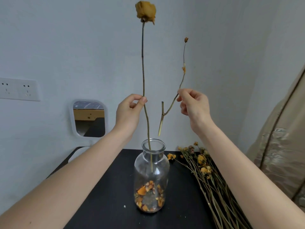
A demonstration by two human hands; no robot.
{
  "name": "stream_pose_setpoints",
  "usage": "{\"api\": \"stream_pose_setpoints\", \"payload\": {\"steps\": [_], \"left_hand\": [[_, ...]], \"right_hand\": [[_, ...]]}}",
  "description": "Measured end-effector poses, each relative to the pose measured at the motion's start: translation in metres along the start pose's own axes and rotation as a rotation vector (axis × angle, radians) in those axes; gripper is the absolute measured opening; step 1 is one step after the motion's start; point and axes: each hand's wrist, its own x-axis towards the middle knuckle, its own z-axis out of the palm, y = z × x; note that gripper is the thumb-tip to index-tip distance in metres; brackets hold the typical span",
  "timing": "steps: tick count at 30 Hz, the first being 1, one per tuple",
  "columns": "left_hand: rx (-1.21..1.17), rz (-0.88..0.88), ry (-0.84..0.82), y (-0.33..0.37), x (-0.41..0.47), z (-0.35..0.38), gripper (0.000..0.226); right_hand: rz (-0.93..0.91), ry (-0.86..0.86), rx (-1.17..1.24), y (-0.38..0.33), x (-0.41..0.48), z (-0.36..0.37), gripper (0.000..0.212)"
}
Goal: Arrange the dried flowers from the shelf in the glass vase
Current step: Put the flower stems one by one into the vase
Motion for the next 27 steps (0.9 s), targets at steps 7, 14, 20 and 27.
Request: {"api": "stream_pose_setpoints", "payload": {"steps": [7,14,20,27], "left_hand": [[0.071,-0.144,-0.125,-0.036,-0.037,-0.005,0.007],[0.094,-0.186,-0.222,-0.038,-0.029,-0.001,0.004],[0.167,-0.247,-0.063,-0.039,-0.019,0.010,0.028],[0.035,-0.277,-0.250,-0.026,-0.011,0.012,0.012]], "right_hand": [[0.048,0.001,-0.018,0.017,-0.007,-0.006,0.017],[0.078,-0.007,-0.038,0.027,-0.015,-0.009,0.017],[0.088,-0.033,-0.074,0.034,-0.025,-0.010,0.015],[0.078,-0.032,-0.046,0.033,-0.030,-0.013,0.014]]}}
